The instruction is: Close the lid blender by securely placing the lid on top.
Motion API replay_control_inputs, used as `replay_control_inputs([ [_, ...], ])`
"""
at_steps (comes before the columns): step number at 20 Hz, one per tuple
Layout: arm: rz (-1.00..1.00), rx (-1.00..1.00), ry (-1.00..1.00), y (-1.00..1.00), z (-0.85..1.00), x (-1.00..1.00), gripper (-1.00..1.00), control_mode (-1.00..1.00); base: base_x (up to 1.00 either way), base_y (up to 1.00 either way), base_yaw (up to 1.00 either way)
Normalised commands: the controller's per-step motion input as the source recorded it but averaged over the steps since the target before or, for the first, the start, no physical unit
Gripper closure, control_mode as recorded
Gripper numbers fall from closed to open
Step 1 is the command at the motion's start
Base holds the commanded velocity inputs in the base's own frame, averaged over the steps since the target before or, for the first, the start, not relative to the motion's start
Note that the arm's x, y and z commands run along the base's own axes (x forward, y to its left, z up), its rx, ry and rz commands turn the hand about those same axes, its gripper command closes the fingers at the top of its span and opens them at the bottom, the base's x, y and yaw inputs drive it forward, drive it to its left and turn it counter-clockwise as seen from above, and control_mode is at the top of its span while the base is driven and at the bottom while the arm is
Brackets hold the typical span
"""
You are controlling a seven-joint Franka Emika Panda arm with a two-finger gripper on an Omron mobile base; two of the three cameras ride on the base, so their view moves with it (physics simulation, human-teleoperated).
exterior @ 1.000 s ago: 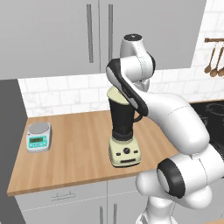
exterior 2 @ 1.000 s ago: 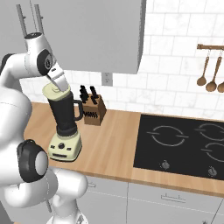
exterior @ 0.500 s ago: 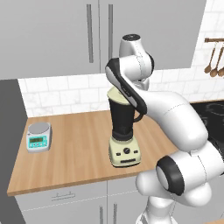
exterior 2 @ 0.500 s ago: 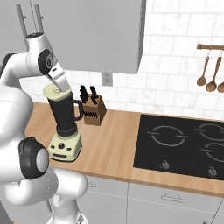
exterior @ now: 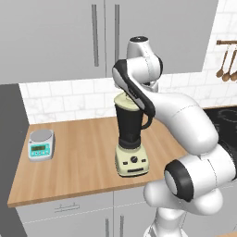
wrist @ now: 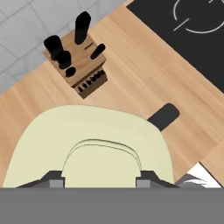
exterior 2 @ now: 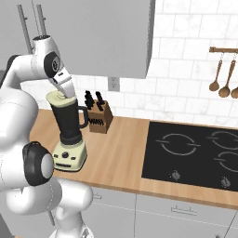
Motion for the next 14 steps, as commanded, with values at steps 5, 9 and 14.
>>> replay_control_inputs([
  [5,0.00,0.00,0.10,0.00,-0.19,0.00,1.00,-1.00,0.00,0.00,0.00],
  [9,0.00,0.00,0.06,0.00,-0.27,-0.03,1.00,-1.00,0.00,0.00,0.00],
  [14,0.00,-0.04,0.00,0.00,-0.33,-0.14,1.00,-1.00,0.00,0.00,0.00],
])
